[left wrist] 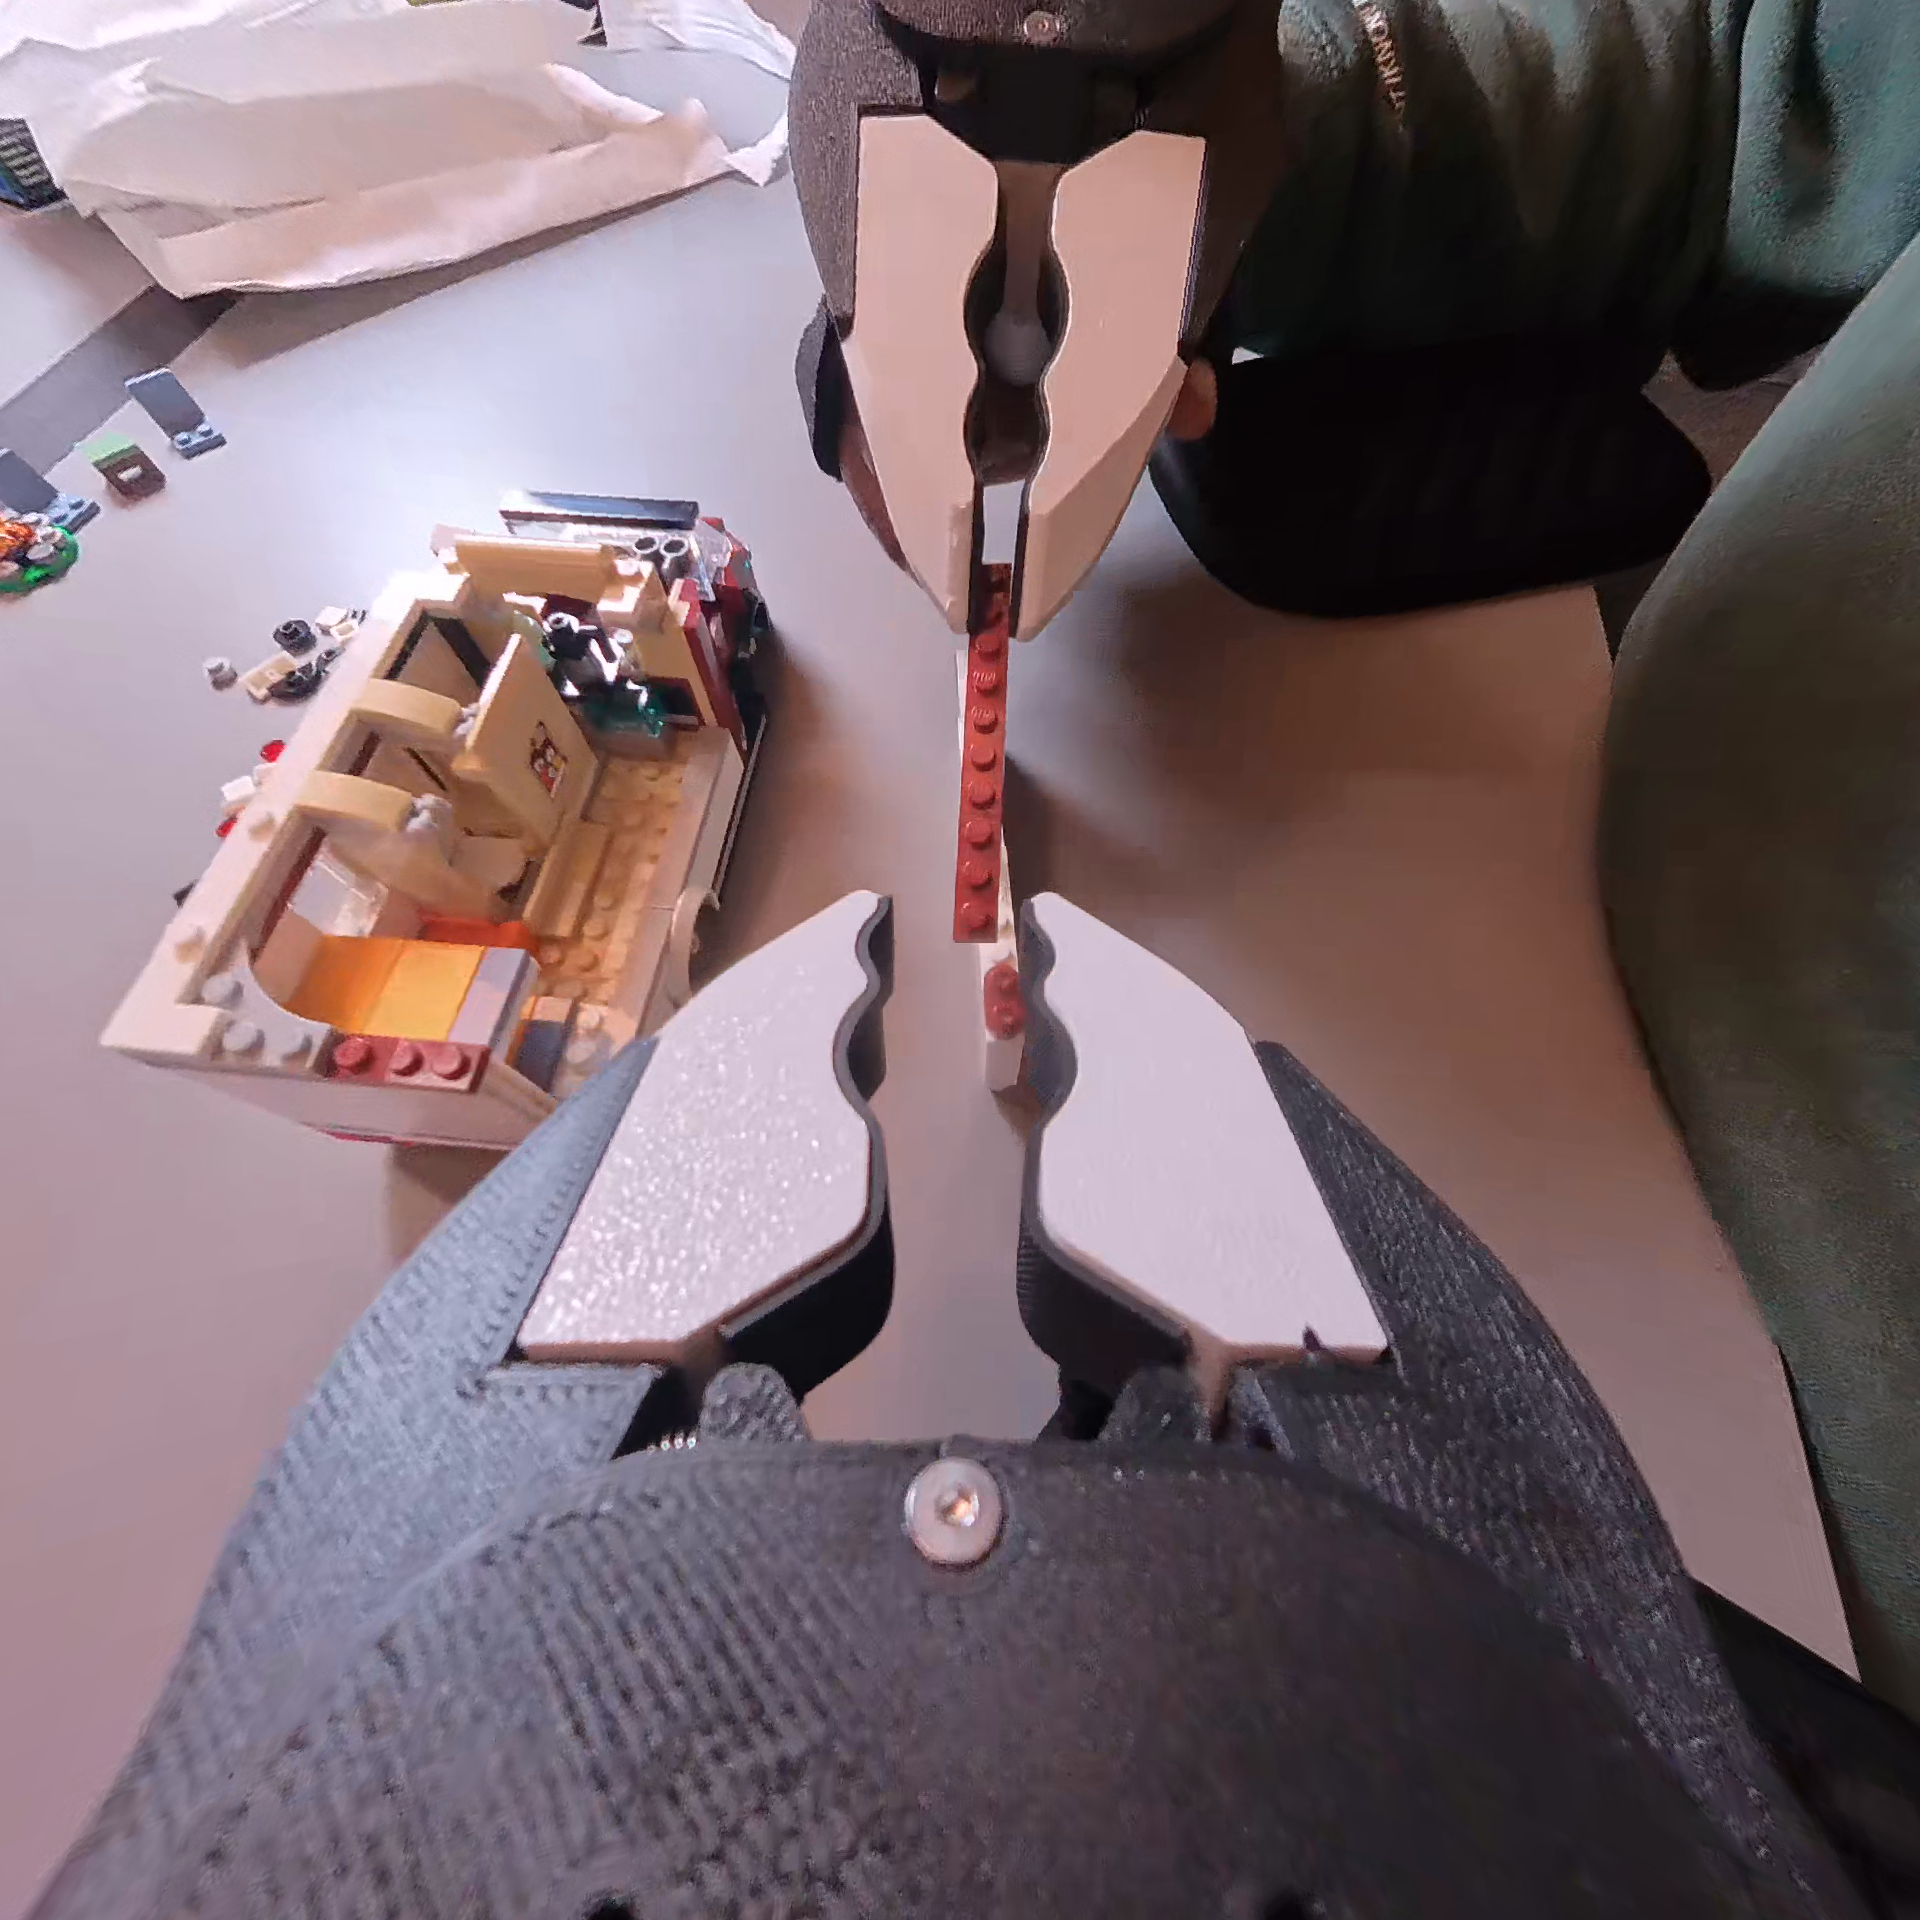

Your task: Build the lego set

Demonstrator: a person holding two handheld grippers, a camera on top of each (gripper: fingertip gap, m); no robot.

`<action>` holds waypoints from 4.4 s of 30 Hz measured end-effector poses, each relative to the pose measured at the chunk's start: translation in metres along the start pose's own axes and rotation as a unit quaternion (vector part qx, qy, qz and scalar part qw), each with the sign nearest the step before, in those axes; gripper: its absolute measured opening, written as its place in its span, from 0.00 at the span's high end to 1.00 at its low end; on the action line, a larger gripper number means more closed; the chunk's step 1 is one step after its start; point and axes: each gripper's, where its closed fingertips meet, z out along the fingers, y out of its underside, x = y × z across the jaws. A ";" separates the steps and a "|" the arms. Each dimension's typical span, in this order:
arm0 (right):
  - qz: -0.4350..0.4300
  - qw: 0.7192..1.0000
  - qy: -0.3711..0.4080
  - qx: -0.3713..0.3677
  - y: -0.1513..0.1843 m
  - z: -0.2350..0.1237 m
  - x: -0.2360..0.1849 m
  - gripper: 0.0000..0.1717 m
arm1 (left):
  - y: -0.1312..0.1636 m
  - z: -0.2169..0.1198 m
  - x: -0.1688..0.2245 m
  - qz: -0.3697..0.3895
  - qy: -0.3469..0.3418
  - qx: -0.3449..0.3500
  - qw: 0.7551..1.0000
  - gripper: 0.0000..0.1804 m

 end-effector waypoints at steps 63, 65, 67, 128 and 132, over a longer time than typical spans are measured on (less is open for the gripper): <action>-0.051 0.993 0.016 -0.104 0.037 0.009 -0.006 0.96 | 0.022 0.019 0.006 0.059 -0.030 -0.061 0.996 0.95; -0.049 0.993 0.014 -0.103 0.037 0.009 -0.007 0.96 | 0.022 0.019 0.007 0.062 -0.031 -0.061 0.996 0.95; -0.048 0.994 0.011 -0.103 0.036 0.009 -0.008 0.95 | 0.022 0.019 0.006 0.063 -0.033 -0.061 0.996 0.95; -0.024 0.990 0.019 -0.136 0.041 0.010 -0.003 0.96 | 0.024 0.020 0.007 0.017 -0.008 -0.072 0.997 0.96; -0.029 0.989 0.025 -0.143 0.042 0.010 -0.002 0.96 | 0.023 0.019 0.007 0.021 -0.008 -0.067 0.997 0.93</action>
